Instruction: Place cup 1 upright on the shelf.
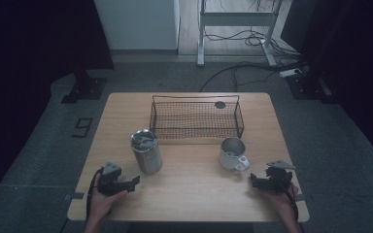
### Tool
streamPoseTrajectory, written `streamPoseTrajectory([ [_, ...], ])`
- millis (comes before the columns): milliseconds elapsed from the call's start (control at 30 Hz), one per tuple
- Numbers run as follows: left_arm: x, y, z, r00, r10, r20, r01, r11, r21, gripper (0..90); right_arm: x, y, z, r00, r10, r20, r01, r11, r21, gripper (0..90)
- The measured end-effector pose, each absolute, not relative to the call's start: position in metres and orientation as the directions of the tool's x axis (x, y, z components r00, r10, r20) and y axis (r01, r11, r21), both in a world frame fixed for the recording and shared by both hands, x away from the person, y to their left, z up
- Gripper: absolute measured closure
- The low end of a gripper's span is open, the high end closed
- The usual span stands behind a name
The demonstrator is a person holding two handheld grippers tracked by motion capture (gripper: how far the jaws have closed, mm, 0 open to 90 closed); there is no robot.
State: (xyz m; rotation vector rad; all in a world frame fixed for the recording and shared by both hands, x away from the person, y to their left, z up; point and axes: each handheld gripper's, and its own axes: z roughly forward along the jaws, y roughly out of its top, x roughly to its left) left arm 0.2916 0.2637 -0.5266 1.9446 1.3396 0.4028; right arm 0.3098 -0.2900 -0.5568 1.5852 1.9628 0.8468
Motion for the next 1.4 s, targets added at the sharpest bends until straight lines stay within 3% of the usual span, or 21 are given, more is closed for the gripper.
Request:
streamPoseTrajectory([
  [900, 0.274, 0.247, -0.485, 0.476, 0.867, -0.148, 0.58, -0.183, 0.794, 11.2, 0.31, -0.29, -0.557, -0.21, 0.978, 0.014, 0.682, 0.137, 0.718, 1.6],
  [1400, 0.282, 0.232, -0.474, 0.506, 0.852, -0.134, 0.557, -0.204, 0.805, 10.3, 0.309, -0.291, -0.557, -0.205, 0.979, 0.015, 0.681, 0.131, 0.721, 2.5],
])
